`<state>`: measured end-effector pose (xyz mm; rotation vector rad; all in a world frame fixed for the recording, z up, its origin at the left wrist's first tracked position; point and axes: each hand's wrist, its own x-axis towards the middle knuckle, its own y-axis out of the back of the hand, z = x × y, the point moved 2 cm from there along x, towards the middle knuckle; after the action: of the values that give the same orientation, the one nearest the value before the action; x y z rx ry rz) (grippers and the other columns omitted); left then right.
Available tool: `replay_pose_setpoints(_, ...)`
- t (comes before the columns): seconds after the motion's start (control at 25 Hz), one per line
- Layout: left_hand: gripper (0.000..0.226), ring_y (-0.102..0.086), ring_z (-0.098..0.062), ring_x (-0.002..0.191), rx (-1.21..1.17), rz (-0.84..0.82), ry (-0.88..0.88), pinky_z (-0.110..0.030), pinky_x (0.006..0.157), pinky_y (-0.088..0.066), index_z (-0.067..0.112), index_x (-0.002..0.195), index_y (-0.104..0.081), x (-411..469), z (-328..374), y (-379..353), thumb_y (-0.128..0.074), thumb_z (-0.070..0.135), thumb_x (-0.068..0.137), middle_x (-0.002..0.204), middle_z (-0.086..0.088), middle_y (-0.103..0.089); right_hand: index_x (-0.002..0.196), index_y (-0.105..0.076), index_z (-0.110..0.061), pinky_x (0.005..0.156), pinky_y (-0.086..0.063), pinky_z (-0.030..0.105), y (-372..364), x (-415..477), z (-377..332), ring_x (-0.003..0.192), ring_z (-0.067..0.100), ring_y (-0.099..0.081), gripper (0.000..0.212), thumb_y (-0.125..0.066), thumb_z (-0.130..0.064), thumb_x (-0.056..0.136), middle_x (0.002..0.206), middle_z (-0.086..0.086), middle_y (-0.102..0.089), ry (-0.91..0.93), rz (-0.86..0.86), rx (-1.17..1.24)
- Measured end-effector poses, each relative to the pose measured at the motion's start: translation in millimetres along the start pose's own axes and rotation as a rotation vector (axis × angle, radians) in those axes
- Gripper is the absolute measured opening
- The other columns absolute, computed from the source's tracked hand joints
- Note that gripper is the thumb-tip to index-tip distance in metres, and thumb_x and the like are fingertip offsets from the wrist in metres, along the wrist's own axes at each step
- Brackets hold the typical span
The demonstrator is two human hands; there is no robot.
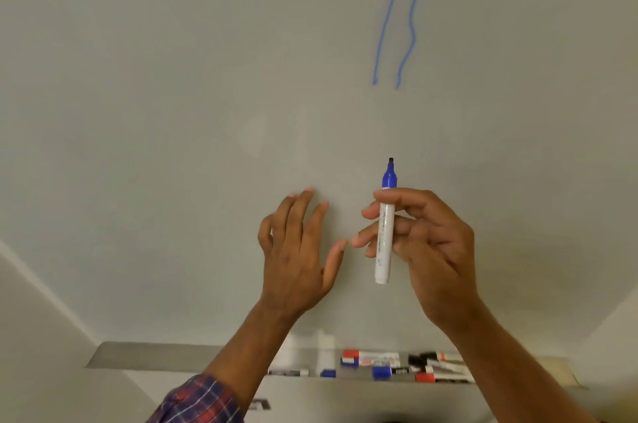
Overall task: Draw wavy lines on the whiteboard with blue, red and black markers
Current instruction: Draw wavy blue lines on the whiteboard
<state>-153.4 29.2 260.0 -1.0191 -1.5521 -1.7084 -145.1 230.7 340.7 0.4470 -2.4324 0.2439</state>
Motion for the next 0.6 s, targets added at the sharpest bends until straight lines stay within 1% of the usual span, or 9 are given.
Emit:
replay_pose_setpoints(0.08,0.058,-0.038,-0.038,0.152,0.029,0.098,-0.036,-0.053,0.114,-0.031,0.011,0.147,-0.050,47.6,0.2,16.0,-0.048,0.051,0.105,0.161,-0.019,-0.046,0.122,-0.062,-0.007,0.081,-0.062,0.034,1.0,21.6,-17.0,0.087,0.034,-0.077,0.043,-0.049,0.014,0.087,0.107,0.012,-0.072,0.078,-0.027,-0.004)
replay_pose_setpoints(0.16,0.059,-0.038,-0.039,0.152,0.048,0.191,-0.071,-0.055,0.113,-0.033,0.009,0.147,-0.052,94.4,3.1,34.1,-0.049,0.050,0.105,0.162,-0.019,-0.045,0.122,-0.063,-0.012,0.085,-0.062,0.039,0.5,41.4,-31.8,0.091,0.033,-0.077,0.043,-0.062,0.013,0.087,0.105,0.008,-0.073,0.176,-0.027,-0.041)
replay_pose_setpoints(0.24,0.062,-0.036,-0.039,0.154,0.077,0.264,-0.091,-0.057,0.114,-0.033,0.008,0.149,-0.053,140.0,6.0,51.5,-0.053,0.051,0.104,0.164,-0.019,-0.043,0.119,-0.066,-0.018,0.086,-0.062,0.043,0.4,61.9,-45.7,0.092,0.031,-0.074,0.043,-0.078,0.003,0.083,0.100,0.002,-0.071,0.259,0.013,-0.092)
replay_pose_setpoints(0.32,0.065,-0.034,-0.039,0.155,0.114,0.330,-0.097,-0.057,0.116,-0.032,0.006,0.150,-0.054,183.2,7.1,68.9,-0.057,0.051,0.103,0.165,-0.019,-0.040,0.112,-0.066,-0.022,0.081,-0.060,0.036,0.9,82.6,-63.9,0.083,0.024,-0.069,0.040,-0.086,-0.012,0.079,0.091,0.000,-0.067,0.355,0.066,-0.142)
replay_pose_setpoints(0.4,0.067,-0.032,-0.038,0.157,0.152,0.379,-0.103,-0.057,0.119,-0.031,0.007,0.152,-0.052,224.1,6.9,86.0,-0.056,0.052,0.103,0.166,-0.019,-0.039,0.104,-0.065,-0.023,0.073,-0.056,0.026,3.0,103.8,-85.9,0.071,0.018,-0.062,0.027,-0.083,-0.023,0.085,0.082,-0.002,-0.062,0.471,0.153,-0.208)
replay_pose_setpoints(0.44,0.067,-0.031,-0.038,0.157,0.170,0.395,-0.106,-0.057,0.119,-0.031,0.007,0.152,-0.051,242.2,6.8,93.4,-0.054,0.052,0.104,0.167,-0.019,-0.038,0.100,-0.064,-0.022,0.068,-0.054,0.027,4.7,114.2,-96.6,0.067,0.019,-0.060,0.017,-0.077,-0.027,0.089,0.080,-0.003,-0.062,0.511,0.212,-0.228)
replay_pose_setpoints(0.48,0.066,-0.031,-0.037,0.158,0.191,0.413,-0.113,-0.057,0.120,-0.031,0.007,0.152,-0.051,258.6,6.8,100.2,-0.053,0.053,0.104,0.167,-0.018,-0.038,0.096,-0.065,-0.020,0.062,-0.053,0.033,7.4,125.0,-106.8,0.065,0.022,-0.060,0.011,-0.070,-0.029,0.093,0.080,-0.003,-0.063,0.539,0.270,-0.231)
replay_pose_setpoints(0.52,0.066,-0.031,-0.037,0.158,0.207,0.426,-0.115,-0.058,0.120,-0.031,0.007,0.153,-0.050,272.2,6.4,105.6,-0.051,0.053,0.105,0.167,-0.018,-0.038,0.095,-0.066,-0.018,0.060,-0.053,0.039,10.2,135.1,-116.1,0.065,0.025,-0.061,0.012,-0.065,-0.029,0.095,0.079,0.001,-0.064,0.554,0.317,-0.213)
replay_pose_setpoints(0.6,0.066,-0.029,-0.035,0.159,0.226,0.447,-0.114,-0.057,0.121,-0.029,0.008,0.154,-0.048,297.8,4.8,114.3,-0.049,0.053,0.106,0.168,-0.017,-0.036,0.106,-0.066,-0.015,0.060,-0.056,0.040,17.4,158.1,-136.3,0.066,0.030,-0.064,0.018,-0.061,-0.029,0.096,0.080,0.010,-0.066,0.576,0.377,-0.181)
